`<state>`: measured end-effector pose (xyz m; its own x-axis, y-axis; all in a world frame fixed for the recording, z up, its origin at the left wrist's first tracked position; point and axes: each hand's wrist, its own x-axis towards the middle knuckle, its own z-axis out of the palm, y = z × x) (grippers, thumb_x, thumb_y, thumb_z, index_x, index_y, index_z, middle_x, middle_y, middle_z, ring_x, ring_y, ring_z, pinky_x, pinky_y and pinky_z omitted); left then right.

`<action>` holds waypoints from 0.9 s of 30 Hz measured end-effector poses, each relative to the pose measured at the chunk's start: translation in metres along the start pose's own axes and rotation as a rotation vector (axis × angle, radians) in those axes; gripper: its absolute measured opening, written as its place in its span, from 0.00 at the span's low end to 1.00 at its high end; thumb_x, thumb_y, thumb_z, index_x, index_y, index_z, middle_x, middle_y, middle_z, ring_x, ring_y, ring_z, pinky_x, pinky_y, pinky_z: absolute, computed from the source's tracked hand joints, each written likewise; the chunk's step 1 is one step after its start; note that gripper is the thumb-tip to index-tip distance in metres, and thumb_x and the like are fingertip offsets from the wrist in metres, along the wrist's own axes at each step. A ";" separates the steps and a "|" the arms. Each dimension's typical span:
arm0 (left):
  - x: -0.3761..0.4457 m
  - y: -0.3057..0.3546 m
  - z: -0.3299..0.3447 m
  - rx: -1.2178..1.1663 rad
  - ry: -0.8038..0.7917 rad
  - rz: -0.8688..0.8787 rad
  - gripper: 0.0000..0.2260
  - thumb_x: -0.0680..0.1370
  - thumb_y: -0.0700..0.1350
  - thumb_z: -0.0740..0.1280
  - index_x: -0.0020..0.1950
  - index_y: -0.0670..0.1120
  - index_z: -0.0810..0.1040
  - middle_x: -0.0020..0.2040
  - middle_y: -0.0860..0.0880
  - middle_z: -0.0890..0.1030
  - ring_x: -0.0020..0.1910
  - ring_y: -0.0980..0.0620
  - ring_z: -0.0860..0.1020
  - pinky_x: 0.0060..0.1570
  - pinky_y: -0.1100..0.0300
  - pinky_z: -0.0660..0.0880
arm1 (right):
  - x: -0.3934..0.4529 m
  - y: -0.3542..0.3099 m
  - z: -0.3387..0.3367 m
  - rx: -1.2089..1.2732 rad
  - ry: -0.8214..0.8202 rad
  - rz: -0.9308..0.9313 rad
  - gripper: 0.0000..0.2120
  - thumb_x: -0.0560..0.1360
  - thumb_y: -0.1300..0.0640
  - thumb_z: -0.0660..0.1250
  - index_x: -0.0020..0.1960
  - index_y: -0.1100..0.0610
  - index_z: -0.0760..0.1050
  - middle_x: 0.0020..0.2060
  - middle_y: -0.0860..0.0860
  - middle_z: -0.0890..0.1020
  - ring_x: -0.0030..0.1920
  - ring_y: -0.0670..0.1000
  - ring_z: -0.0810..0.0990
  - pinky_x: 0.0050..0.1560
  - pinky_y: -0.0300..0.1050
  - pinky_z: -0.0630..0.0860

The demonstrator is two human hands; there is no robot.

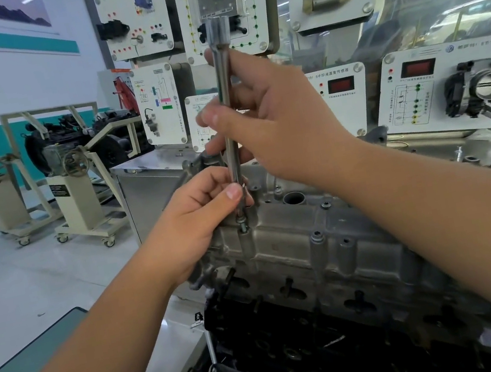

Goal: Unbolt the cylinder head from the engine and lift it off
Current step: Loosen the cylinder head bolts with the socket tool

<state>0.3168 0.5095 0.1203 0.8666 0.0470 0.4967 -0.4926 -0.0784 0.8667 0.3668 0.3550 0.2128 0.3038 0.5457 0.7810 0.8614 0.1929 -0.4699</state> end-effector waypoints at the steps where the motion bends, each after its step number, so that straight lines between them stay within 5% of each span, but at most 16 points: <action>1: 0.000 0.000 -0.001 0.002 -0.013 -0.016 0.08 0.75 0.56 0.68 0.50 0.58 0.85 0.44 0.52 0.85 0.44 0.56 0.83 0.44 0.62 0.80 | 0.000 -0.001 0.000 0.006 -0.037 0.007 0.15 0.82 0.61 0.64 0.61 0.44 0.66 0.46 0.49 0.85 0.39 0.45 0.87 0.40 0.42 0.84; 5: -0.001 0.004 -0.004 0.008 -0.066 -0.030 0.08 0.76 0.54 0.67 0.49 0.56 0.85 0.44 0.52 0.85 0.45 0.55 0.83 0.45 0.62 0.79 | -0.001 -0.004 0.001 0.022 -0.116 0.036 0.17 0.84 0.61 0.60 0.61 0.39 0.62 0.49 0.49 0.85 0.42 0.46 0.87 0.47 0.45 0.84; 10: 0.001 0.001 0.001 0.035 -0.014 0.031 0.02 0.74 0.53 0.71 0.44 0.58 0.83 0.41 0.53 0.83 0.40 0.58 0.80 0.44 0.66 0.77 | -0.002 -0.002 0.000 -0.028 -0.013 0.035 0.20 0.81 0.60 0.67 0.71 0.54 0.71 0.43 0.49 0.84 0.39 0.46 0.87 0.44 0.46 0.85; 18: 0.000 0.003 -0.003 -0.034 -0.030 -0.021 0.07 0.76 0.54 0.68 0.49 0.56 0.85 0.44 0.51 0.85 0.45 0.56 0.83 0.45 0.63 0.79 | -0.002 -0.004 0.002 0.023 -0.082 0.023 0.18 0.82 0.61 0.63 0.60 0.39 0.65 0.47 0.48 0.86 0.42 0.45 0.87 0.44 0.45 0.85; 22: 0.001 0.000 0.001 0.000 0.013 0.026 0.03 0.74 0.53 0.70 0.46 0.58 0.84 0.41 0.53 0.84 0.40 0.59 0.81 0.43 0.65 0.78 | -0.001 -0.002 0.000 -0.014 -0.015 0.014 0.16 0.81 0.60 0.67 0.61 0.42 0.67 0.45 0.49 0.86 0.40 0.44 0.87 0.42 0.42 0.84; 27: -0.001 0.002 -0.003 -0.004 -0.043 -0.021 0.10 0.78 0.56 0.66 0.52 0.56 0.85 0.46 0.50 0.85 0.46 0.54 0.83 0.46 0.62 0.79 | 0.000 -0.004 -0.002 -0.002 -0.159 0.049 0.16 0.84 0.60 0.60 0.68 0.46 0.66 0.49 0.48 0.86 0.43 0.44 0.87 0.46 0.43 0.84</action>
<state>0.3146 0.5122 0.1211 0.8793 0.0061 0.4762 -0.4746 -0.0736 0.8771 0.3637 0.3529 0.2157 0.2773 0.6766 0.6821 0.8479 0.1616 -0.5050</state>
